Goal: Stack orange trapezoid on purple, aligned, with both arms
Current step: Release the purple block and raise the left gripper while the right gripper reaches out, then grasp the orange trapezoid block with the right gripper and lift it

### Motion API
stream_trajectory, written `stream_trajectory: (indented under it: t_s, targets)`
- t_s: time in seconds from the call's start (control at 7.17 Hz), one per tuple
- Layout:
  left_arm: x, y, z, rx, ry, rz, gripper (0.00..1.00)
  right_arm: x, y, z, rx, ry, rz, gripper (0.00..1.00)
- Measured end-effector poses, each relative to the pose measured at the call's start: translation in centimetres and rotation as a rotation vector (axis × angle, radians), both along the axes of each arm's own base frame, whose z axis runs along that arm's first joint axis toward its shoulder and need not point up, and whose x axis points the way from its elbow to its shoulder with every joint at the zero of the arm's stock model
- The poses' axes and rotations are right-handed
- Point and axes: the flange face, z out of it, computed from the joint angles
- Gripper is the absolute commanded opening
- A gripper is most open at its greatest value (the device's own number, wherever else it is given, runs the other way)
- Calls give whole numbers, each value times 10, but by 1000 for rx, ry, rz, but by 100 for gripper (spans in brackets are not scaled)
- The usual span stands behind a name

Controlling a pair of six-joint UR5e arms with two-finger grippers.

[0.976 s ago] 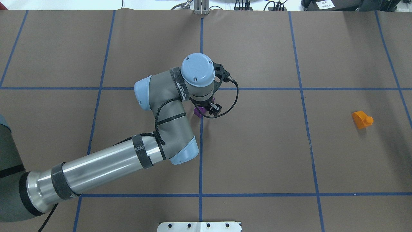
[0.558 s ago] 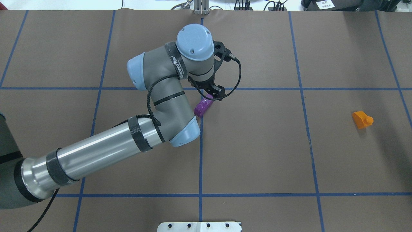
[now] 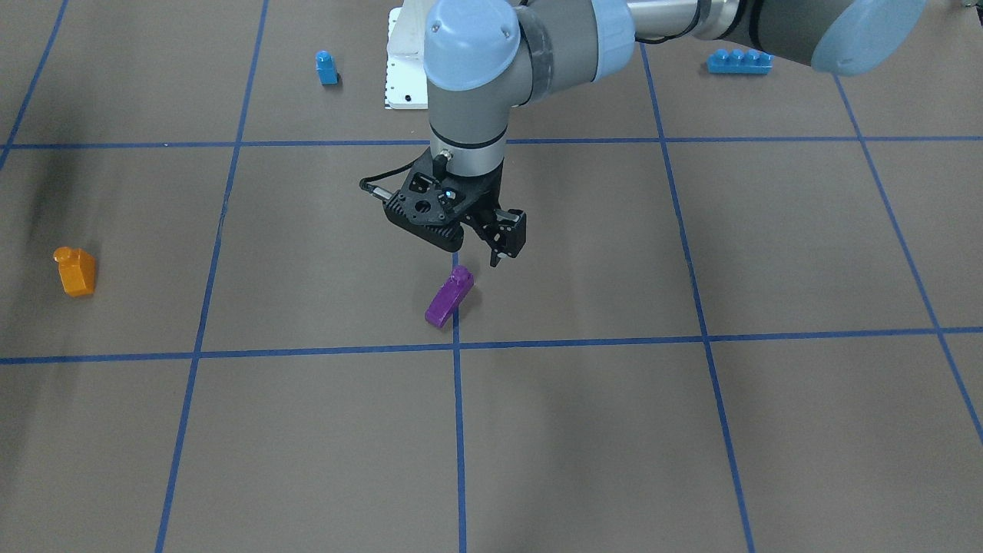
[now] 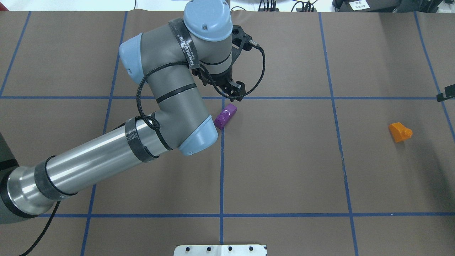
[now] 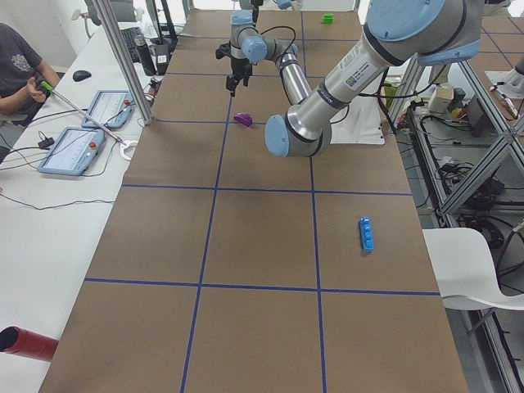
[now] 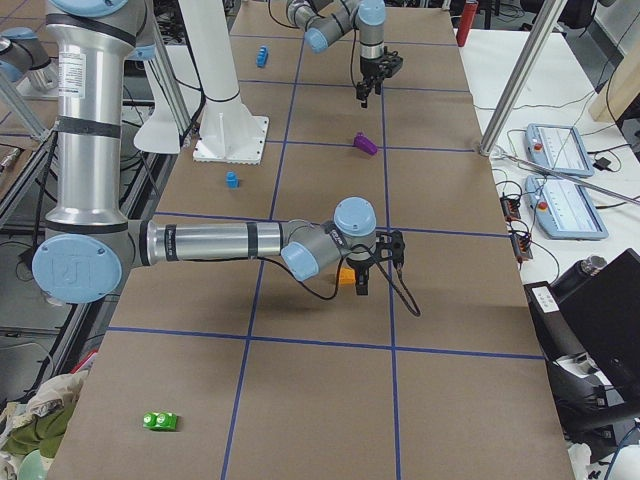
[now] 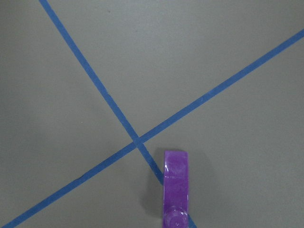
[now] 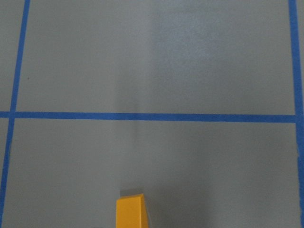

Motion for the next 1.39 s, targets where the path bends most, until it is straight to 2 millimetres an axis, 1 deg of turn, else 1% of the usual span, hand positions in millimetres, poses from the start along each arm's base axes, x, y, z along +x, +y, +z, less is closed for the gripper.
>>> stream_trajectory:
  t_s: [0.14,0.28,0.42,0.84,0.98,1.39]
  targets:
    - [-23,8,7,-1,-13,-2,100,-22,5,-1,13,13,-32,100]
    - [-40,13,18,0,-19,-4,100,-40,11,0,21,33,-58,100]
    - [-49,14,25,-3,-20,-5,100,-56,17,3,19,54,-73,100]
    - [-56,17,30,-4,-18,-5,100,-100,30,8,9,102,-111,100]
    - [-57,18,31,-4,-18,-5,100,-110,31,9,11,106,-126,100]
    - [-57,19,35,-8,-21,-4,100,-124,26,22,-4,122,-147,97]
